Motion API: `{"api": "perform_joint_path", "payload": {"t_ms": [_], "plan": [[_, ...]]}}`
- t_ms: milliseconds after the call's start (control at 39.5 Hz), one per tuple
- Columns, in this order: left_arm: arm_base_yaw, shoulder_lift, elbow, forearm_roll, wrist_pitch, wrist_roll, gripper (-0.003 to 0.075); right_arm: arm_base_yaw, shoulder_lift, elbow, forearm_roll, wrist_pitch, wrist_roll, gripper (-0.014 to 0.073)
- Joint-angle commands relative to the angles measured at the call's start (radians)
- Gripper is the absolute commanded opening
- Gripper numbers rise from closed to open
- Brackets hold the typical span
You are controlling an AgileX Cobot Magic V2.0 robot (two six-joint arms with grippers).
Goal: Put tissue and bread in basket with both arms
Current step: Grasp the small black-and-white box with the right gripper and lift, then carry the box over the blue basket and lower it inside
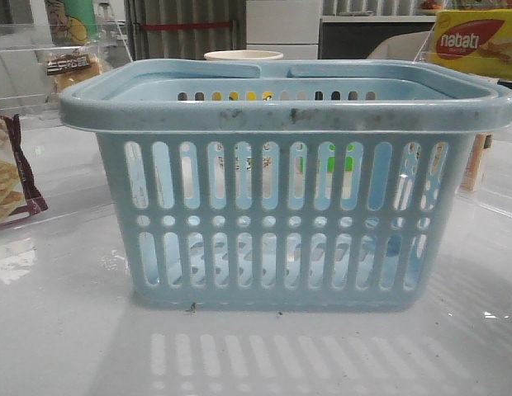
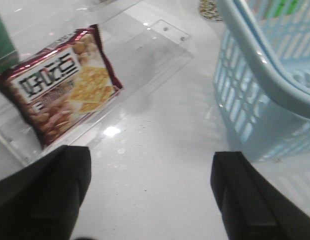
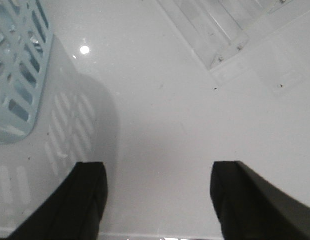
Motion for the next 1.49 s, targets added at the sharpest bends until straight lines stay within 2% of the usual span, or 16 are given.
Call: {"api": "perform_joint_path", "payload": {"t_ms": [0, 152, 253, 583, 937, 1089, 1317, 1469], "plan": [[-0.084, 0.003, -0.029, -0.012, -0.079, 0.022, 0.0560, -0.044, 0.057, -0.104, -0.001, -0.075, -0.004, 0.0551], [-0.184, 0.003, -0.029, -0.008, -0.091, 0.022, 0.0560, -0.119, 0.179, -0.246, -0.010, -0.074, -0.004, 0.0551], [-0.216, 0.003, -0.029, -0.008, -0.098, 0.022, 0.0560, -0.137, 0.254, -0.336, -0.041, -0.074, -0.004, 0.0551], [-0.225, 0.003, -0.029, -0.008, -0.100, 0.022, 0.0560, -0.137, 0.547, -0.602, -0.104, -0.080, -0.031, 0.0550], [-0.225, 0.003, -0.029, -0.008, -0.110, 0.022, 0.0560, -0.134, 0.792, -0.758, -0.105, -0.093, -0.032, 0.0549], [-0.225, 0.003, -0.029, -0.008, -0.117, 0.022, 0.0560, -0.134, 0.848, -0.770, -0.132, -0.149, -0.032, 0.0461], [-0.225, 0.003, -0.029, -0.008, -0.117, 0.022, 0.0560, -0.134, 0.861, -0.770, -0.131, -0.221, -0.032, 0.0258], [-0.225, 0.003, -0.029, -0.008, -0.117, 0.022, 0.0560, -0.125, 0.814, -0.771, -0.130, -0.199, -0.031, 0.0228]]}}
